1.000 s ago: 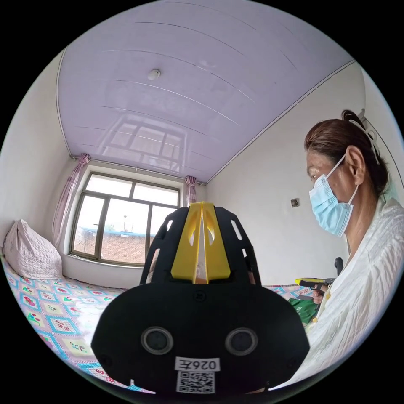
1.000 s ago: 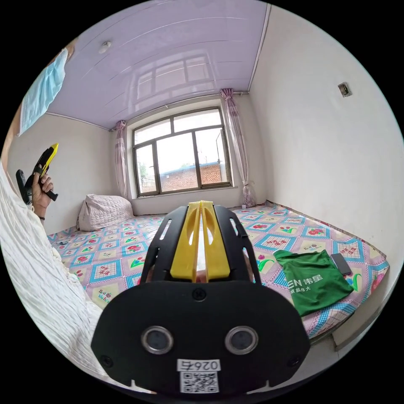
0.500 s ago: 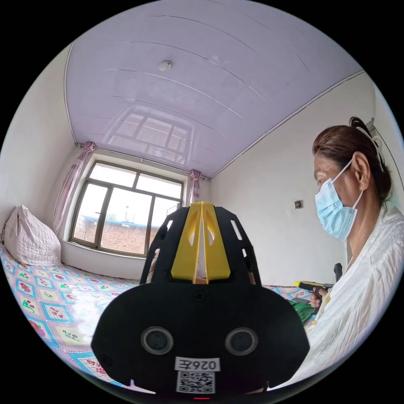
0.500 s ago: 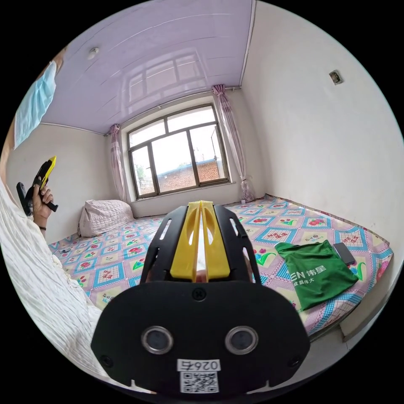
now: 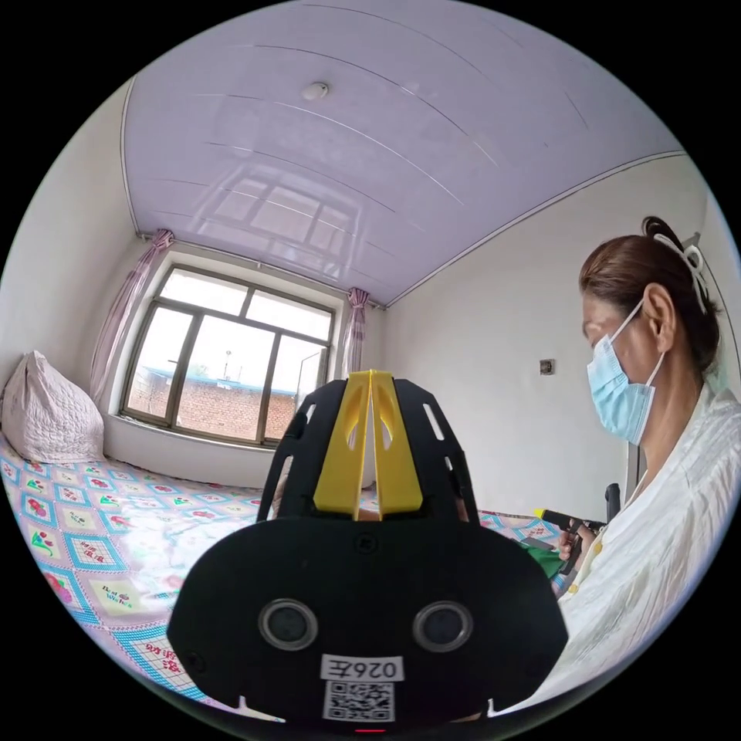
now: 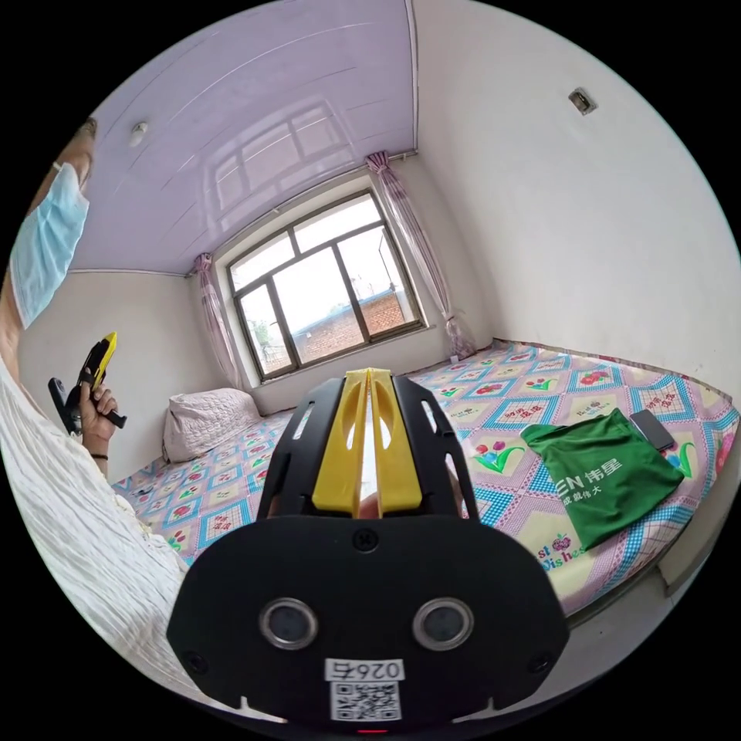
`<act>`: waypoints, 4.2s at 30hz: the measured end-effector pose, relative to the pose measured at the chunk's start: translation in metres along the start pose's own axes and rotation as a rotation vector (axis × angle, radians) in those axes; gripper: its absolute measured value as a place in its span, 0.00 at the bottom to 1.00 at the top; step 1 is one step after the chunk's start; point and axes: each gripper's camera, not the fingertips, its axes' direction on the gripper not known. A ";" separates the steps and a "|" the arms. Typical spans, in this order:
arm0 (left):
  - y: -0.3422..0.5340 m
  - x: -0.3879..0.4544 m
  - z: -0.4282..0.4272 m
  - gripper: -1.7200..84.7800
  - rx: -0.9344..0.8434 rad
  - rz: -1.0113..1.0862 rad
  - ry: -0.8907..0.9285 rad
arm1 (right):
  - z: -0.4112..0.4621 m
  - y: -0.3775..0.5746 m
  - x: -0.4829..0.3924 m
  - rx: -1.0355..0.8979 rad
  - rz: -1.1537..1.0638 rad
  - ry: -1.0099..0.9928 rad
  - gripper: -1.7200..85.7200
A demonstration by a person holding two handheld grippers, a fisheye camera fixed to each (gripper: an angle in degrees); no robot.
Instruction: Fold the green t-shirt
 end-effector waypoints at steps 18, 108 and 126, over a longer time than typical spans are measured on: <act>0.155 -0.048 0.298 0.10 -0.502 -0.315 0.426 | 0.082 -0.013 -0.011 -0.192 -0.031 0.339 0.01; 0.571 0.091 0.879 0.02 -1.553 -0.875 1.021 | -0.017 -0.174 0.368 -0.427 0.515 0.138 0.10; 0.430 -0.241 0.701 0.02 -1.281 -1.177 0.535 | 0.217 -0.114 0.300 -0.896 0.184 0.315 0.01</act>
